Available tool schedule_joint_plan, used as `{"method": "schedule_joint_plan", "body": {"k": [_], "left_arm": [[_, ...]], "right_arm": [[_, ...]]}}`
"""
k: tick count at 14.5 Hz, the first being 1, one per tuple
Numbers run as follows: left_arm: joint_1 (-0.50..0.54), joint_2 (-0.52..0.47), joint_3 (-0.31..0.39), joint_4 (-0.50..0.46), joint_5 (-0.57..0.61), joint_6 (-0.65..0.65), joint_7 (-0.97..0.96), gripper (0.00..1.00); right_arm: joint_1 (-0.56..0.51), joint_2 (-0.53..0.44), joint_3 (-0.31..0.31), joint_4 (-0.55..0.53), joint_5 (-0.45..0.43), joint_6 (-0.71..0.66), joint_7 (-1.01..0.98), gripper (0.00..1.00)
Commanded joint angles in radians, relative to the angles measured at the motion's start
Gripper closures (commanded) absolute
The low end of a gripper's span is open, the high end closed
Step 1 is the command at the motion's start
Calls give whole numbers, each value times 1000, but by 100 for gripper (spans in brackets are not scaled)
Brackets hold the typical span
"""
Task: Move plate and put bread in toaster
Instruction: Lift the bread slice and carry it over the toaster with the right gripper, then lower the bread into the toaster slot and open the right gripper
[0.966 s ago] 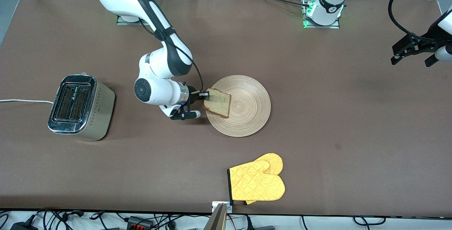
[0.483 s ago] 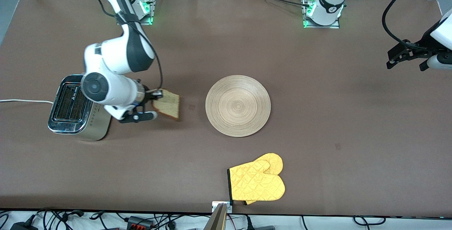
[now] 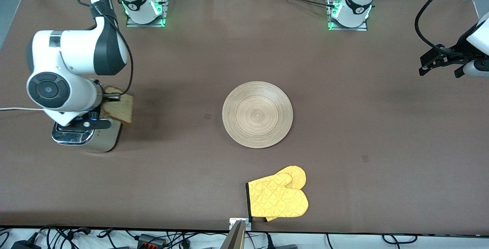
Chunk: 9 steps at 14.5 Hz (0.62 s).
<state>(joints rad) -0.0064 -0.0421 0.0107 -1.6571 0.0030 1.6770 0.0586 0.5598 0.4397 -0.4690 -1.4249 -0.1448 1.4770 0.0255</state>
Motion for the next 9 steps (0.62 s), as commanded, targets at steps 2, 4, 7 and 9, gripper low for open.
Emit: {"method": "schedule_joint_plan", "body": {"k": [2, 4, 7, 9], "left_arm": [[2, 8, 2, 17, -15, 1, 6, 0], [3, 8, 2, 17, -15, 1, 6, 0], [2, 10, 2, 17, -15, 1, 6, 0], [0, 10, -5, 19, -12, 1, 3, 0]], "right_arm": [[-1, 16, -74, 23, -81, -4, -91, 100], [5, 16, -79, 23, -154, 42, -108, 100], [-3, 8, -106, 23, -164, 42, -98, 100], [-23, 20, -114, 20, -107, 46, -93, 100]]}}
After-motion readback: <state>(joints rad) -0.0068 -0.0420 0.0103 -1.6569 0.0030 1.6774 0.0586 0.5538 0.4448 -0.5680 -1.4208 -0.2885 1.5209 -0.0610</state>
